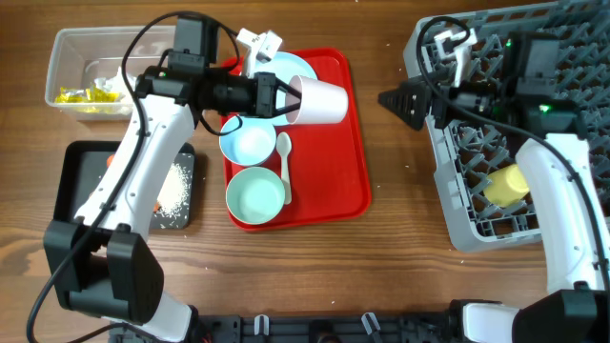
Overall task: Sort waste into correct bins and load items into the dishwasher rack
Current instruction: 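Grasp the pink cup with the left gripper and pass it to the right gripper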
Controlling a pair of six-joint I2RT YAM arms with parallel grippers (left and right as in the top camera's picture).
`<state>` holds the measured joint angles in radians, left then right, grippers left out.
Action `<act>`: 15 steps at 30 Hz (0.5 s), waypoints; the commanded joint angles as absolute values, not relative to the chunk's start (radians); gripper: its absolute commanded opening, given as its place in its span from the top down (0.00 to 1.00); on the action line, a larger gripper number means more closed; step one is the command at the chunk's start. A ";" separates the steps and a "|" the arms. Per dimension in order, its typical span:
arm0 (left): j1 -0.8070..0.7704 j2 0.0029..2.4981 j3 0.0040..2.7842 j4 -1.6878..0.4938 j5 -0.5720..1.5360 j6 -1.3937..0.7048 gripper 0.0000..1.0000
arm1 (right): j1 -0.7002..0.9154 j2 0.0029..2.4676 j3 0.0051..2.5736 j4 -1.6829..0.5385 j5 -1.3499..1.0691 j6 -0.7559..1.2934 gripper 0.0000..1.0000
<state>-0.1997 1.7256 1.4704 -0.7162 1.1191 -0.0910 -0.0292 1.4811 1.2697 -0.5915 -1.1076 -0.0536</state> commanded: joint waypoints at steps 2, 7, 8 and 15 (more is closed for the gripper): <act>-0.226 1.732 1.483 -0.645 1.332 -0.053 0.96 | 0.056 1.486 1.182 -0.390 -1.284 0.048 0.04; -0.241 1.732 1.483 -0.630 1.331 -0.053 0.96 | 0.161 1.486 1.176 -0.200 -1.277 0.161 0.07; -0.241 1.732 1.483 -0.617 1.331 -0.059 0.96 | 0.178 1.487 1.176 -0.196 -1.276 0.160 0.08; -0.241 1.732 1.483 -0.596 1.331 -0.060 0.96 | 0.204 1.489 1.176 -0.190 -1.277 0.161 0.27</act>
